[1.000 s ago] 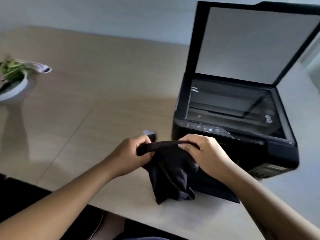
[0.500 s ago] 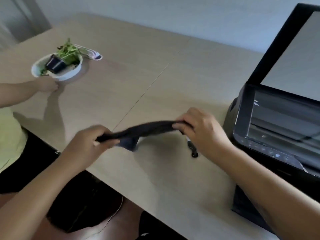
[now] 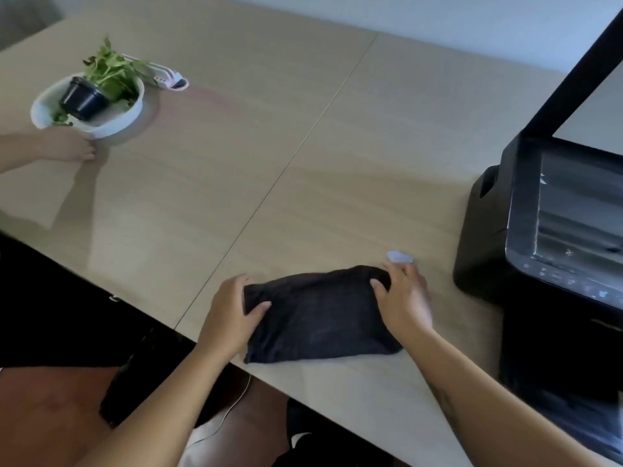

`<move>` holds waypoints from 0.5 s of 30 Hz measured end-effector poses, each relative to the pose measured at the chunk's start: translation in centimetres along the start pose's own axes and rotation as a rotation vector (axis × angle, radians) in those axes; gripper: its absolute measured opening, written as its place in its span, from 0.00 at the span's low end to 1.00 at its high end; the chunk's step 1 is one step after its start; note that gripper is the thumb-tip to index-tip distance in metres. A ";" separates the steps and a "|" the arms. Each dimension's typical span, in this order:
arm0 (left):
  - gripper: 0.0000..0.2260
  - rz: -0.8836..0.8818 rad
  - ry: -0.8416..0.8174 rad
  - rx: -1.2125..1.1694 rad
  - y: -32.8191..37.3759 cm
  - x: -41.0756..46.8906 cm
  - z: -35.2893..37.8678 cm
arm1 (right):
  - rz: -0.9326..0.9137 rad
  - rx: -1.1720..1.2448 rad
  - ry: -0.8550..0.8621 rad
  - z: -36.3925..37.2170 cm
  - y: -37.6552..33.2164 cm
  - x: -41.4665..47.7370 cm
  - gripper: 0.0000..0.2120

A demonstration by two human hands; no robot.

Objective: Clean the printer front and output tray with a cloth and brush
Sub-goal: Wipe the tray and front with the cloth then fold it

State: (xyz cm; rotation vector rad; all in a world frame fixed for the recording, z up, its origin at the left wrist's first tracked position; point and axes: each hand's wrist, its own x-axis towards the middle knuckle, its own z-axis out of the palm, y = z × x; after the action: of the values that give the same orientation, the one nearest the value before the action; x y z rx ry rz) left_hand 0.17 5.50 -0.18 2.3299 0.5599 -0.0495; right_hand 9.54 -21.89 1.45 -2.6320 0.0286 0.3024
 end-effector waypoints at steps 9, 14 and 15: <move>0.37 0.394 -0.209 0.625 -3.2 -2.3 5.9 | 0.523 0.306 -0.066 4.0 2.2 -4.0 0.20; 0.33 0.405 -0.080 0.446 -4.0 -1.3 3.4 | 0.193 0.397 -0.023 3.4 -4.3 -4.5 0.16; 0.32 0.370 -0.020 0.374 -4.2 -1.3 2.7 | 0.033 0.341 -0.058 3.6 -5.8 -4.9 0.16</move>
State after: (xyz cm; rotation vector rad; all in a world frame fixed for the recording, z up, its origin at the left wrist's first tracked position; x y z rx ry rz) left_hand -2.36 5.94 -4.65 2.7580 0.1053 -0.0028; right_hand 4.47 -15.26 2.18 -2.2861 0.0952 0.3511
